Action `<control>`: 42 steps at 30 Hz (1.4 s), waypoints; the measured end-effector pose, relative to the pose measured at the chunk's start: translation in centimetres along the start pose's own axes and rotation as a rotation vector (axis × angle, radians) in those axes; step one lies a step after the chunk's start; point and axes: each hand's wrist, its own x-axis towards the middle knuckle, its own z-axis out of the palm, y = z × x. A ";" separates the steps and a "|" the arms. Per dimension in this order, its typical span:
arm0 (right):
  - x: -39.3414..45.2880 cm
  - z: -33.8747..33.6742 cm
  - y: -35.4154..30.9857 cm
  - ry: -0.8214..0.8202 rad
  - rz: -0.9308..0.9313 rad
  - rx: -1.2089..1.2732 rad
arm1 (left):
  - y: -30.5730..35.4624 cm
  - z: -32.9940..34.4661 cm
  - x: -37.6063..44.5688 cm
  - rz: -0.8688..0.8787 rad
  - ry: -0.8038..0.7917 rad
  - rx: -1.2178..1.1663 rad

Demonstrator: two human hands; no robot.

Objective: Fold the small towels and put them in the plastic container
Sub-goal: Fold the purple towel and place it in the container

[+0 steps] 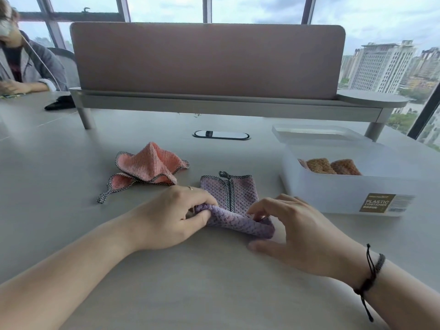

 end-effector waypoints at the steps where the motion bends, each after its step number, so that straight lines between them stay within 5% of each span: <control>1: 0.0 0.1 0.1 0.030 0.008 -0.004 | -0.1 0.1 0.0 -0.025 0.010 -0.024; 10: 0.2 0.7 0.1 0.164 0.162 0.271 | -1.4 0.8 -0.1 -0.122 -0.007 -0.099; 14: 0.3 0.7 0.2 0.163 0.196 0.382 | -1.8 1.2 0.4 -0.182 0.043 -0.335; 21: 0.5 0.5 0.0 0.127 0.222 0.508 | -1.6 1.6 0.5 -0.272 0.069 -0.344; 37: 0.9 0.9 -0.2 0.193 0.316 0.033 | -1.4 1.3 0.3 -0.032 0.241 0.039; 42: 0.5 0.2 -0.9 0.297 0.085 0.065 | -0.3 1.4 0.0 0.200 0.004 0.050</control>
